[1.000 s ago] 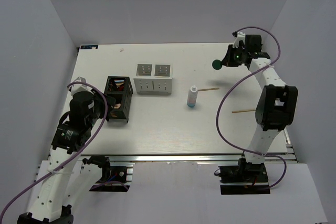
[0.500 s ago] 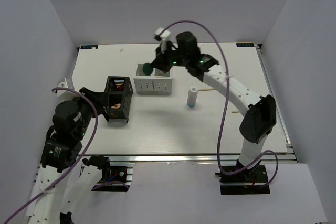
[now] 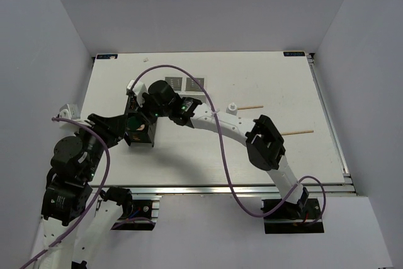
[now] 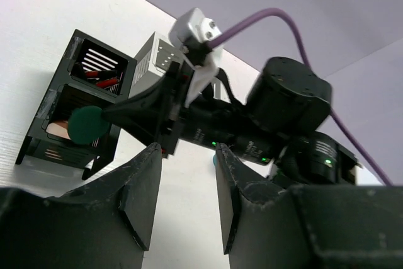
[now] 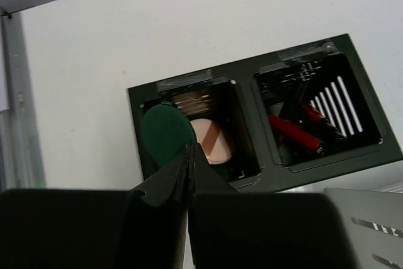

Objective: Organize the makeup

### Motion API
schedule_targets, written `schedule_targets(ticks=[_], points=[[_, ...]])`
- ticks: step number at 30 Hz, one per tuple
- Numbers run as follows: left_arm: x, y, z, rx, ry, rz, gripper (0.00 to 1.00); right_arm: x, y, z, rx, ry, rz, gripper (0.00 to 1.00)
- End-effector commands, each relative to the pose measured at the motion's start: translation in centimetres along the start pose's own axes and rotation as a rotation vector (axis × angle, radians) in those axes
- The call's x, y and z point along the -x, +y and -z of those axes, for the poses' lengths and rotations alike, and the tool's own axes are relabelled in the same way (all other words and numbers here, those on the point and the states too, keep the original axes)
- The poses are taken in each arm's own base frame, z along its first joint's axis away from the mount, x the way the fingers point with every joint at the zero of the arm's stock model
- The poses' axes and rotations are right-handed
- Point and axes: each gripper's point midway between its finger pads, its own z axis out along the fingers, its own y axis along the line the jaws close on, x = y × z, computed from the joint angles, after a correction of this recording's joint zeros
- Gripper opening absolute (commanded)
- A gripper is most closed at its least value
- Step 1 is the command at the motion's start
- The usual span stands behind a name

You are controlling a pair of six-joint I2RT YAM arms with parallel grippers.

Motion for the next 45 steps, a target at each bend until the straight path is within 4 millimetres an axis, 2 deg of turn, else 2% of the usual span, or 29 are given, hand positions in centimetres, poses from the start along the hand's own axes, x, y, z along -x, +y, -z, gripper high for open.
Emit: schedule_targets(ticks=[1, 8, 11, 14, 16, 17, 19, 20, 21, 22, 24, 25, 26, 27, 28, 29, 30, 31, 32, 33, 34, 35, 36, 38, 39, 40, 41, 43, 45], points=[[0.2, 0.0, 0.6, -0.001, -0.002, -0.009, 0.5, 5.6, -2.8, 0.3, -0.126, -0.162, 0.045, 0.0], [-0.4, 0.4, 0.4, 0.003, 0.007, -0.008, 0.51, 3.0, -3.5, -1.0, -0.164, -0.11, 0.075, 0.0], [-0.7, 0.2, 0.1, -0.008, 0.016, -0.008, 0.51, 2.4, -3.8, -1.2, -0.173, -0.096, 0.091, 0.08], [-0.7, -0.1, -0.2, -0.019, 0.023, -0.01, 0.51, 3.7, -2.7, -0.3, -0.125, -0.122, 0.097, 0.21], [-0.8, -0.9, -0.4, -0.055, 0.032, -0.011, 0.52, 6.7, -1.1, 1.8, -0.056, -0.174, 0.128, 0.36], [-1.1, -1.1, -0.8, -0.067, 0.05, -0.012, 0.52, 8.8, -0.9, 3.6, -0.04, -0.21, 0.151, 0.48], [-2.1, -2.2, -1.6, -0.132, 0.088, -0.011, 0.52, 10.0, 0.3, 5.5, 0.051, -0.22, 0.231, 0.6], [-2.8, -2.9, -2.0, -0.171, 0.123, -0.01, 0.52, 10.5, -1.0, 6.8, 0.047, -0.228, 0.239, 0.65], [-2.6, -3.9, -2.4, -0.224, 0.117, -0.006, 0.57, 11.8, -0.6, 8.9, 0.102, -0.26, 0.257, 0.72], [-3.8, -4.6, -2.7, -0.271, 0.167, 0.004, 0.6, 11.7, -3.1, 10.5, 0.078, -0.249, 0.236, 0.75], [-4.2, -5.8, -3.7, -0.328, 0.187, 0.011, 0.66, 11.9, -5.0, 13.6, 0.071, -0.258, 0.225, 0.79], [-4.6, -6.3, -3.8, -0.356, 0.211, 0.017, 0.71, 11.3, -8.3, 15.7, 0.021, -0.247, 0.201, 0.8], [-5.2, -6.4, -4.2, -0.366, 0.23, 0.019, 0.75, 10.0, -9.8, 16.8, 0.007, -0.227, 0.175, 0.82], [-5.4, -6.7, -5.1, -0.382, 0.242, 0.019, 0.77, 10.4, -10.5, 19.2, 0.0, -0.243, 0.168, 0.82], [-5.8, -7.0, -5.6, -0.394, 0.259, 0.022, 0.85, 9.4, -14.0, 21.9, -0.069, -0.23, 0.127, 0.83], [-5.9, -7.6, -5.9, -0.428, 0.266, 0.021, 0.88, 9.6, -14.7, 24.3, -0.095, -0.244, 0.107, 0.84], [-6.3, -7.8, -6.3, -0.436, 0.28, 0.022, 0.9, 7.7, -15.6, 25.5, -0.091, -0.223, 0.059, 0.85], [-7.1, -7.8, -7.4, -0.429, 0.308, 0.022, 0.92, 6.4, -18.4, 28.4, -0.159, -0.221, 0.018, 0.86], [-7.4, -8.8, -7.6, -0.46, 0.309, 0.013, 0.94, 6.0, -18.6, 30.7, -0.185, -0.227, 0.0, 0.87], [-7.9, -9.3, -8.0, -0.462, 0.318, 0.003, 0.94, 3.4, -19.1, 31.5, -0.186, -0.2, -0.052, 0.87], [-9.6, -9.6, -9.3, -0.447, 0.357, -0.028, 0.94, 1.8, -21.0, 34.2, -0.252, -0.195, -0.093, 0.87], [-12.0, -11.7, -8.6, -0.496, 0.416, -0.061, 0.95, 1.0, -20.8, 35.9, -0.278, -0.19, -0.113, 0.86], [-13.6, -12.1, -10.6, -0.439, 0.424, -0.12, 0.96, -1.9, -21.8, 37.6, -0.318, -0.163, -0.171, 0.86], [-17.9, -14.2, -10.3, -0.451, 0.52, -0.2, 0.96, -3.4, -21.1, 40.1, -0.362, -0.163, -0.198, 0.84], [-18.8, -14.2, -11.4, -0.405, 0.512, -0.238, 0.96, -4.4, -21.0, 41.0, -0.378, -0.161, -0.217, 0.84], [-19.2, -15.4, -11.7, -0.416, 0.502, -0.283, 0.96, -6.9, -21.3, 42.5, -0.422, -0.149, -0.263, 0.84], [-21.9, -15.9, -11.8, -0.414, 0.541, -0.338, 0.96, -6.8, -20.6, 43.6, -0.444, -0.157, -0.249, 0.84], [-22.6, -16.3, -12.9, -0.387, 0.505, -0.412, 0.96, -8.8, -20.3, 45.4, -0.488, -0.143, -0.278, 0.85], [-24.7, -16.3, -13.5, -0.374, 0.521, -0.469, 0.96, -9.2, -19.6, 46.6, -0.514, -0.145, -0.271, 0.85]])
